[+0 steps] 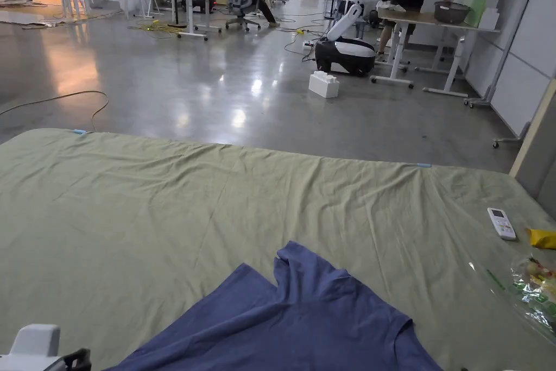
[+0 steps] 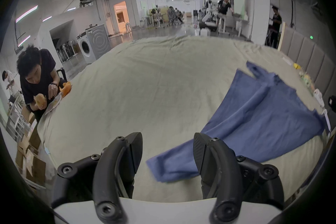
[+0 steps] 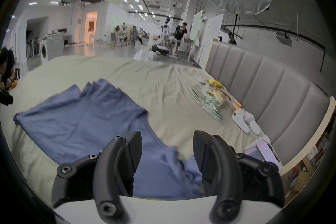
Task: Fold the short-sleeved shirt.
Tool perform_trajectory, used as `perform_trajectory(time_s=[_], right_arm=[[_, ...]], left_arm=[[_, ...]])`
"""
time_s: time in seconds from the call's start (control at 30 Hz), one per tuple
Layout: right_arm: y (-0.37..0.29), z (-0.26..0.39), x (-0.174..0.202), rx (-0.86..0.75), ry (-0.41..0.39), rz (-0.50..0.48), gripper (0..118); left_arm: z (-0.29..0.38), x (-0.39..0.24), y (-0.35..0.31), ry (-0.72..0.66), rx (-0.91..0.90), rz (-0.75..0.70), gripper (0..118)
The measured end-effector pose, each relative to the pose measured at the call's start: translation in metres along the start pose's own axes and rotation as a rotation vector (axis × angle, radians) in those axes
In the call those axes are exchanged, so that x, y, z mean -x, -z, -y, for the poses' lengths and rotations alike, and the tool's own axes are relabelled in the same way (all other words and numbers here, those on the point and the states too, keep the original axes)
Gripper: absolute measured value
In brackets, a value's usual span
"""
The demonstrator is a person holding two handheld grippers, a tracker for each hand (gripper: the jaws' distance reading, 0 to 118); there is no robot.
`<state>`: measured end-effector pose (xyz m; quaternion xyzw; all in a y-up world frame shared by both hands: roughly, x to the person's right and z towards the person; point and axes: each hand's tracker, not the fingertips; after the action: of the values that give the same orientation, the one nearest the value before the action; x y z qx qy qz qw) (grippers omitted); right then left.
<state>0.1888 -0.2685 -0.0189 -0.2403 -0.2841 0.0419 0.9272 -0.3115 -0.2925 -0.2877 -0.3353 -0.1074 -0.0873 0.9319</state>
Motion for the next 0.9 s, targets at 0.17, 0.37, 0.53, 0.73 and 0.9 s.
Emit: perform_trajectory(time_s=[0.17,0.37,0.53,0.73,0.9], right_arm=[[-0.013,-0.039,0.040,-0.153,0.028,-0.040,62],[-0.023,-0.080,0.080,-0.325,0.061,-0.052,47],[-0.027,-0.100,0.098,-0.374,0.069,-0.060,13],[-0.028,-0.110,0.106,-0.411,0.070,-0.054,0],[-0.026,-0.110,0.108,-0.397,0.068,-0.075,0]], left_arm=[[-0.027,-0.039,-0.026,-0.014,-0.175,0.069,58],[-0.055,-0.085,-0.062,0.003,-0.403,0.103,50],[-0.067,-0.109,-0.081,0.025,-0.508,0.087,15],[-0.067,-0.121,-0.086,0.024,-0.523,0.085,5],[-0.062,-0.113,-0.079,0.028,-0.477,0.091,5]])
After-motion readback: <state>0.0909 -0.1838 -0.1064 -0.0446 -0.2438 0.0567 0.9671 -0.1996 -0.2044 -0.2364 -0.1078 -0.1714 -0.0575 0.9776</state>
